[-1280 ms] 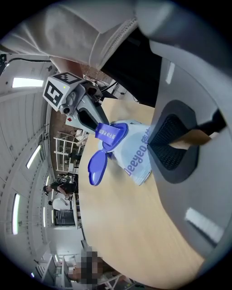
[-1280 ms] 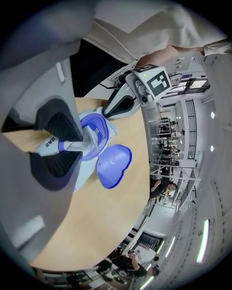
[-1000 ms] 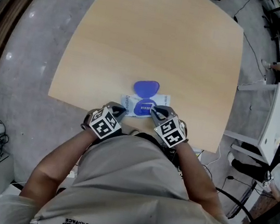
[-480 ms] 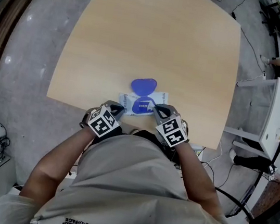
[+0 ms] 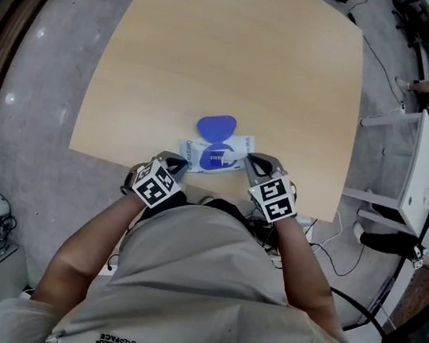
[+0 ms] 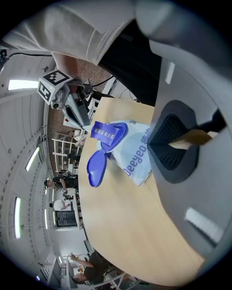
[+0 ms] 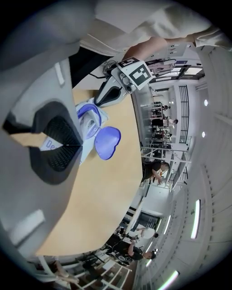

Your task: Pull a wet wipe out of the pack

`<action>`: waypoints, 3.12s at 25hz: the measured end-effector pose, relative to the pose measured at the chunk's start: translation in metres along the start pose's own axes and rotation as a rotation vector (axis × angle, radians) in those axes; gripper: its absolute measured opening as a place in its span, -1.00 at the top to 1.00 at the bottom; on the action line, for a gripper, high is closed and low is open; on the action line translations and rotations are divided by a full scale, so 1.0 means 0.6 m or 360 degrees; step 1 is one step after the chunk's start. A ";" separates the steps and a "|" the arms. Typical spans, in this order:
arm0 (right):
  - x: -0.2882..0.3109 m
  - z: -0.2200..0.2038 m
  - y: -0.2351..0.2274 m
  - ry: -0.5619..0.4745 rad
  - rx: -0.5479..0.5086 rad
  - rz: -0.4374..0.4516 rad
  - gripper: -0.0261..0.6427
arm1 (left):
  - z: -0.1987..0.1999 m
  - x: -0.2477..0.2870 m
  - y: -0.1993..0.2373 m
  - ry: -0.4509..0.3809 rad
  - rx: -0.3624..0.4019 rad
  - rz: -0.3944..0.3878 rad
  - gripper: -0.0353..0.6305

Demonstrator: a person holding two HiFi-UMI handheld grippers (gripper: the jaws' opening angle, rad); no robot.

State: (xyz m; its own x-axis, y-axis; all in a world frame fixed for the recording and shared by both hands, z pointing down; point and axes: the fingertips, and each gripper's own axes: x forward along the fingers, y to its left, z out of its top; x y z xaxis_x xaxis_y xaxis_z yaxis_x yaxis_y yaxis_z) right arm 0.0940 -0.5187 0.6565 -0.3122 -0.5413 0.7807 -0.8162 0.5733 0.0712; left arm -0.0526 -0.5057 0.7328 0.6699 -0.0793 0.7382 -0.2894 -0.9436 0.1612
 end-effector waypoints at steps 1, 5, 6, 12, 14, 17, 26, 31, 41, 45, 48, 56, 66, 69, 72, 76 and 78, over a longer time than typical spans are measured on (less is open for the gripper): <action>-0.004 0.001 -0.005 -0.0006 0.0004 -0.0014 0.91 | 0.001 0.001 0.000 0.0000 0.0001 0.0003 0.88; -0.027 0.000 -0.023 -0.0044 0.0035 -0.0069 0.91 | 0.002 0.006 -0.006 0.0001 0.0008 0.0010 0.88; -0.032 0.000 -0.028 -0.0053 0.0045 -0.0084 0.91 | 0.001 0.007 -0.006 0.0002 0.0008 0.0009 0.88; -0.059 0.003 -0.058 -0.0098 0.0084 -0.0170 0.92 | 0.000 0.014 -0.005 0.0006 0.0006 0.0011 0.88; -0.071 0.003 -0.063 -0.0113 0.0099 -0.0195 0.91 | -0.002 0.014 -0.008 0.0010 0.0006 0.0012 0.88; -0.081 0.000 -0.079 -0.0129 0.0128 -0.0225 0.92 | -0.002 0.019 -0.005 0.0012 0.0004 0.0013 0.88; -0.144 0.017 -0.113 -0.0217 0.0172 -0.0352 0.91 | 0.003 0.012 -0.010 -0.0001 0.0021 0.0027 0.88; -0.179 0.037 -0.129 -0.0274 0.0167 -0.0406 0.92 | 0.004 0.013 -0.007 -0.0008 0.0042 0.0037 0.88; -0.243 0.067 -0.121 -0.0407 0.0136 -0.0410 0.92 | 0.000 0.020 -0.001 -0.0031 -0.0007 0.0009 0.88; -0.271 0.063 -0.105 -0.0481 0.0124 -0.0378 0.92 | 0.012 0.002 0.004 -0.0145 -0.0092 0.0100 0.88; -0.301 0.058 -0.088 -0.0536 0.0088 -0.0347 0.92 | 0.038 -0.033 -0.017 -0.0274 -0.0122 0.0177 0.88; -0.441 0.019 -0.045 -0.0736 0.0009 -0.0232 0.92 | 0.159 -0.180 -0.155 -0.0611 -0.0267 0.0413 0.88; -0.618 -0.153 0.020 -0.0848 -0.0077 -0.0071 0.92 | 0.218 -0.282 -0.444 -0.0881 -0.0371 0.0652 0.88; -0.665 -0.186 0.042 -0.0896 -0.0088 -0.0021 0.92 | 0.220 -0.314 -0.530 -0.0908 -0.0383 0.0733 0.88; -0.709 -0.221 0.067 -0.0904 -0.0094 0.0008 0.92 | 0.231 -0.337 -0.611 -0.0899 -0.0347 0.0733 0.88; -0.768 -0.257 0.103 -0.0998 -0.0011 0.0048 0.92 | 0.253 -0.357 -0.694 -0.0876 -0.0261 0.0718 0.88; -0.786 -0.272 0.103 -0.1037 0.0006 0.0046 0.92 | 0.273 -0.348 -0.714 -0.0872 -0.0210 0.0706 0.88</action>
State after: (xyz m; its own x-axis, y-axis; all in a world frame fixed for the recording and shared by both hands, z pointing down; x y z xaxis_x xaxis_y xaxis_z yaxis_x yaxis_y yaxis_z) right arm 0.2703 -0.1275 0.3939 -0.5637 -0.7885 0.2458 -0.8045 0.5916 0.0529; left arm 0.0435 -0.1374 0.4024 0.7070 -0.6291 0.3232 -0.6710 -0.7410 0.0254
